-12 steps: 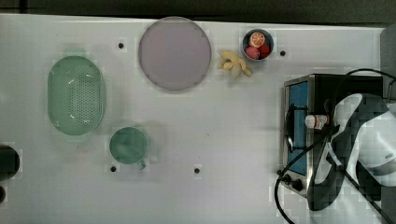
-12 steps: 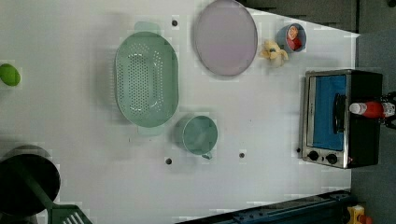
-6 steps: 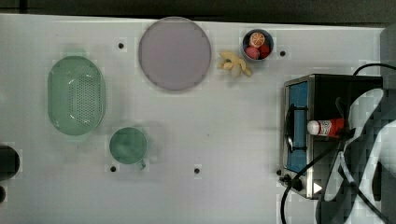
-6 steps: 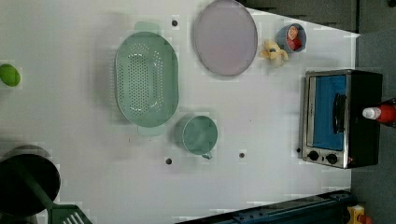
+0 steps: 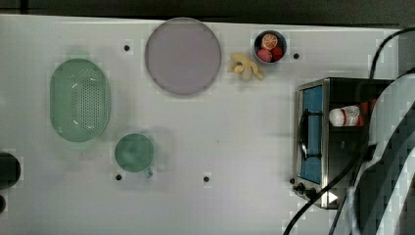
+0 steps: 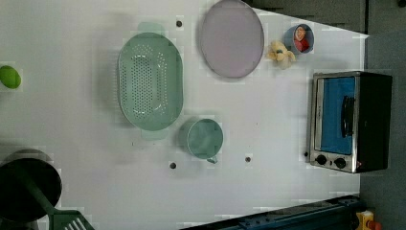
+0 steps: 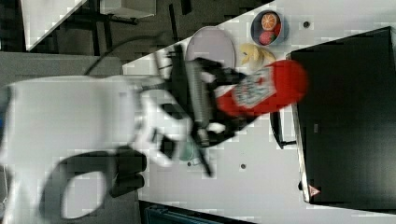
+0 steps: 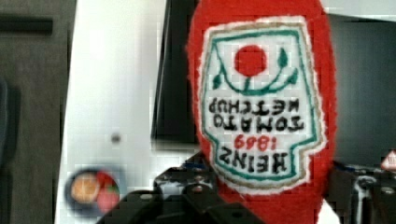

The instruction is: Pick Ketchup from oven and place it on table.

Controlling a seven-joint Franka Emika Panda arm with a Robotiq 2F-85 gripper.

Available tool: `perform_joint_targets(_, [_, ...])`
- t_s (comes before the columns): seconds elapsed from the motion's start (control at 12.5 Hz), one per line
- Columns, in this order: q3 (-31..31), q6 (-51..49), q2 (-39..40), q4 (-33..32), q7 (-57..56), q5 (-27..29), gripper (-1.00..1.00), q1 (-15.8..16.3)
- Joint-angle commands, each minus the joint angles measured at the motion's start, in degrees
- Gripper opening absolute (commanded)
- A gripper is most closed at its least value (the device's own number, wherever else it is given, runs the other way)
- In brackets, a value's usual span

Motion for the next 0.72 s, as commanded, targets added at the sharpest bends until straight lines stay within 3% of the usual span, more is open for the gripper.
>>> perform_joint_targets(0.08, [3.5, -7.5, -2.5, 1.4, 0.1, -0.2, 0.27, 6.4])
perform_joint_targets(0.4, [11.9, -12.3, -3.7, 0.7, 0.1, -0.2, 0.27, 9.5])
perform_joint_targets(0.72, [18.6, -9.9, -3.6, -4.3, 0.2, -0.2, 0.27, 11.3])
